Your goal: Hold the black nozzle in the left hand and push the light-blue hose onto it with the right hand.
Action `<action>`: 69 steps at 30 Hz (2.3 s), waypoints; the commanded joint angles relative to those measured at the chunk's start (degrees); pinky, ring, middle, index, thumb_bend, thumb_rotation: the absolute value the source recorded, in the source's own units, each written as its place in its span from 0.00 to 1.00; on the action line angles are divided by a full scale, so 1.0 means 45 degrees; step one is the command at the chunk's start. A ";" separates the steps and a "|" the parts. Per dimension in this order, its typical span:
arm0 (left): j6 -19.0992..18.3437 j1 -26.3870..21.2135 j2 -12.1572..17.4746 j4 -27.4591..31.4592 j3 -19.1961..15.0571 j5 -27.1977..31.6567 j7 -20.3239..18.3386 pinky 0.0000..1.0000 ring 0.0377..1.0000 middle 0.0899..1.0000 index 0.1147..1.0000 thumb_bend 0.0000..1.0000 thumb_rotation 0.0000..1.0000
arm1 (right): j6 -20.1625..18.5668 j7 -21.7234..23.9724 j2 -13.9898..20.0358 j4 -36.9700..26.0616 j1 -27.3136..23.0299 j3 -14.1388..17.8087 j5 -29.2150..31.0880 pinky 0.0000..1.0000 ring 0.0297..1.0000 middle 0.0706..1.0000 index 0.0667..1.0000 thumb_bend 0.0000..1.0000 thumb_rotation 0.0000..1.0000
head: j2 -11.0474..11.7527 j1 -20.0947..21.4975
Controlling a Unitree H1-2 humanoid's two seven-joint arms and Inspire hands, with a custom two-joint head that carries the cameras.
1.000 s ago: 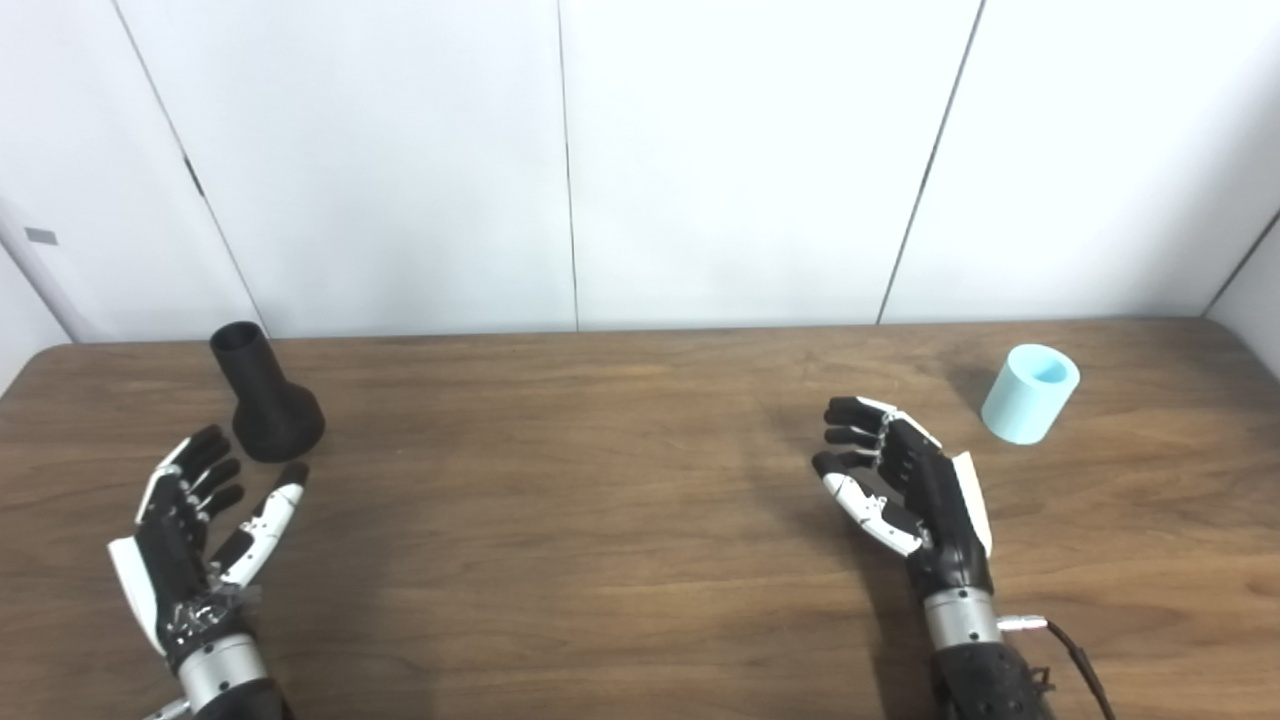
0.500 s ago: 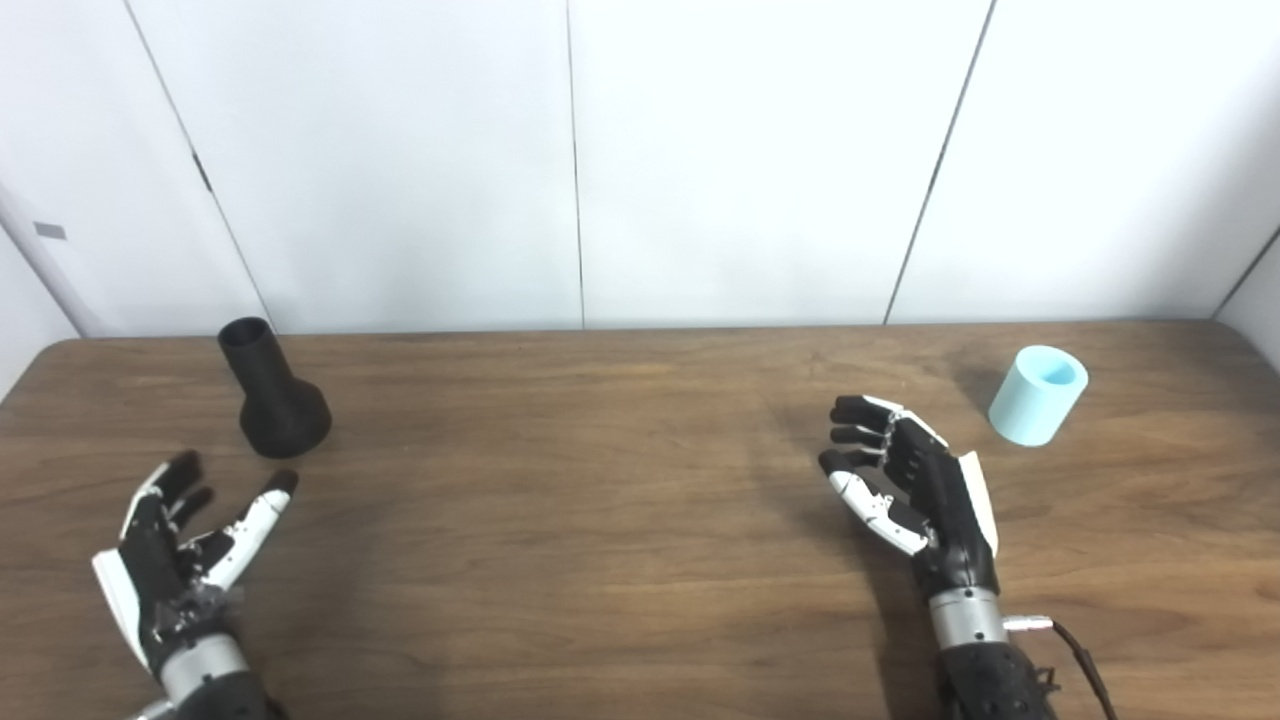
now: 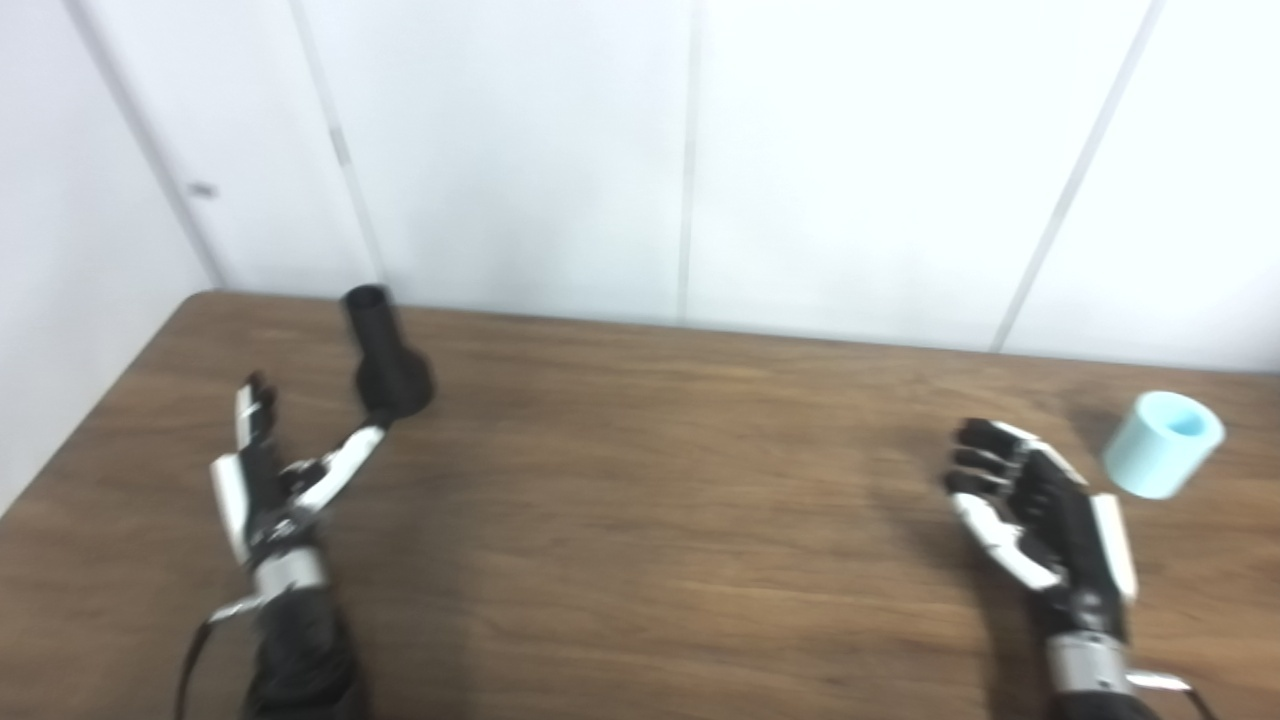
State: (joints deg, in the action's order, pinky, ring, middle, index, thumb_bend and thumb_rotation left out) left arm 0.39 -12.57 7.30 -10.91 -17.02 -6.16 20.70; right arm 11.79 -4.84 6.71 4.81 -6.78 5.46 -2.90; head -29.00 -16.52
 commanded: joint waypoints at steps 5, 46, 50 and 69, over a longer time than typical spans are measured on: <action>0.0008 -0.0133 -0.0343 -0.0815 0.0441 -0.0711 0.0716 0.97 0.98 0.96 1.00 0.99 0.31 | 0.0264 0.0238 0.0523 0.0112 -0.0099 0.0315 0.0321 0.60 0.69 0.70 0.67 0.20 0.08 | 0.0128 -0.1359; -0.1036 -0.2016 0.0729 -0.4334 0.1727 -0.1507 0.1442 1.00 0.96 0.91 0.92 1.00 0.40 | -0.0538 0.0408 0.0697 -0.0492 -0.0115 0.0526 0.0301 0.40 0.54 0.56 0.52 0.65 0.70 | 0.0814 -0.3126; -0.1328 -0.2153 0.0825 -0.4310 0.1978 -0.1752 0.1392 1.00 0.97 0.92 0.93 1.00 0.43 | -0.0322 0.0381 0.0717 -0.0396 -0.0135 0.0518 0.0241 0.39 0.54 0.56 0.52 0.70 0.71 | 0.0826 -0.3093; -0.2600 -0.2791 0.1479 -0.4227 0.2557 -0.2306 0.0651 1.00 1.00 0.96 0.90 1.00 0.39 | -0.0298 0.0459 0.0732 -0.0525 -0.0039 0.0512 0.0269 0.40 0.55 0.57 0.53 0.72 0.71 | 0.0798 -0.2962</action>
State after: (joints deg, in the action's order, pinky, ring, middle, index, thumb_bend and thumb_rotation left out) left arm -8.25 -25.30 13.70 -27.73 -5.83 -16.91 25.67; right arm 8.36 -2.56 9.26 4.18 -6.00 7.28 -1.68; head -25.40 -29.79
